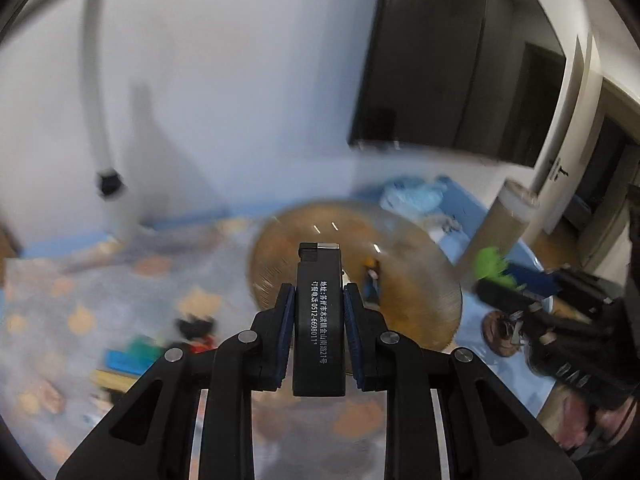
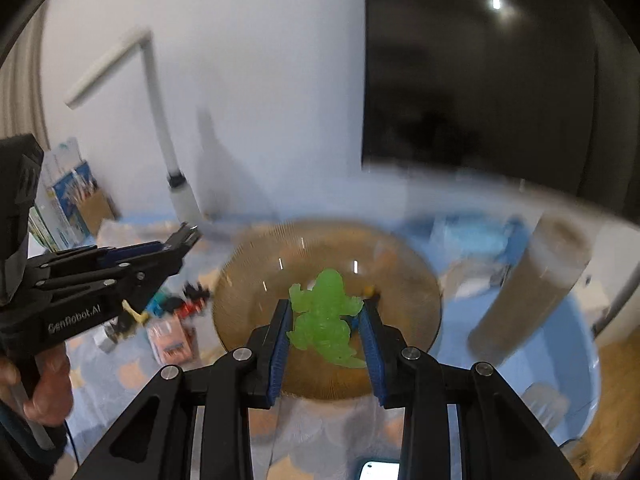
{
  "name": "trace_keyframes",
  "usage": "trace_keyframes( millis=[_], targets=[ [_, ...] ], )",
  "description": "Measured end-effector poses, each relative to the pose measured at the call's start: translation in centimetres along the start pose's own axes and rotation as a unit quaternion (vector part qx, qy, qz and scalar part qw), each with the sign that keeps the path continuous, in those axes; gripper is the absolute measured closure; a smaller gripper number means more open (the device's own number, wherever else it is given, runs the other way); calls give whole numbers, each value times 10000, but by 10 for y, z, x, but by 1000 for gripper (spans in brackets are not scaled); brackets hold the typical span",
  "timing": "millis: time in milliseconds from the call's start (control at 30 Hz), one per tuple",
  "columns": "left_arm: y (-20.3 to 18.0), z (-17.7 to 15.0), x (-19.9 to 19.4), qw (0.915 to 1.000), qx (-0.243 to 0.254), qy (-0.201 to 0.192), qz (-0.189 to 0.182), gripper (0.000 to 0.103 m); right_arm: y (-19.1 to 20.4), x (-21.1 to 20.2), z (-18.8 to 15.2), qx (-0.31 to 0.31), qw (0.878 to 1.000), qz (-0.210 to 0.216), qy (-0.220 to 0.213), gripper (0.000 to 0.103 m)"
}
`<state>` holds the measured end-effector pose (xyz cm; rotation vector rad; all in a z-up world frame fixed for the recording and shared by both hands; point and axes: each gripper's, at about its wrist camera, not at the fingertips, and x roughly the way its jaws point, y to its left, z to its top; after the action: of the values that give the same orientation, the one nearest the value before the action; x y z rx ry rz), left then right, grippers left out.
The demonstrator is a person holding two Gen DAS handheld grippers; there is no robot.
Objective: Organize rigid objects
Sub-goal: 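Open both grippers to release the USB drive and gummy toy into the bowl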
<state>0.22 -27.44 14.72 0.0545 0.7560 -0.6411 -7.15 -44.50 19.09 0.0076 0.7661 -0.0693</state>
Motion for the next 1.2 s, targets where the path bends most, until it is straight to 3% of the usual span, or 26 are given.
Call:
trace_keyframes(
  millis=[67, 233, 367, 433, 500, 533, 767, 933, 1067, 1200],
  targets=[
    [-7, -9, 23, 9995, -30, 297, -102, 82, -7, 26, -10, 161, 9990, 74, 403, 70],
    [-17, -27, 61, 9971, -20, 748, -167, 82, -17, 55, -26, 320, 9958, 110, 853, 70],
    [-22, -29, 66, 9969, 2, 779, -129, 81, -24, 57, -28, 376, 9952, 143, 888, 70],
    [-20, -26, 60, 9979, -6, 645, -90, 72, -27, 57, -25, 420, 9952, 138, 875, 69],
    [-15, -22, 47, 9989, -11, 460, -79, 40, -30, 52, -19, 492, 9958, 66, 765, 67],
    [-9, -19, 34, 9995, -29, 287, -85, 36, -33, 44, -15, 559, 9963, 30, 654, 67],
    [52, -22, -83, 9959, -313, -815, 231, 35, -21, -21, 0, 606, 9981, 132, -55, 65],
    [102, -54, -145, 9858, -821, -1253, 760, 34, 36, -41, -5, 195, 9978, 605, -208, 65],
    [138, -86, -161, 9784, -1223, -1216, 1142, 34, 90, -34, -25, -159, 9950, 975, -167, 65],
    [169, -124, -149, 9727, -1503, -949, 1492, 34, 133, 7, -59, -300, 9913, 1251, 283, 65]
  ],
)
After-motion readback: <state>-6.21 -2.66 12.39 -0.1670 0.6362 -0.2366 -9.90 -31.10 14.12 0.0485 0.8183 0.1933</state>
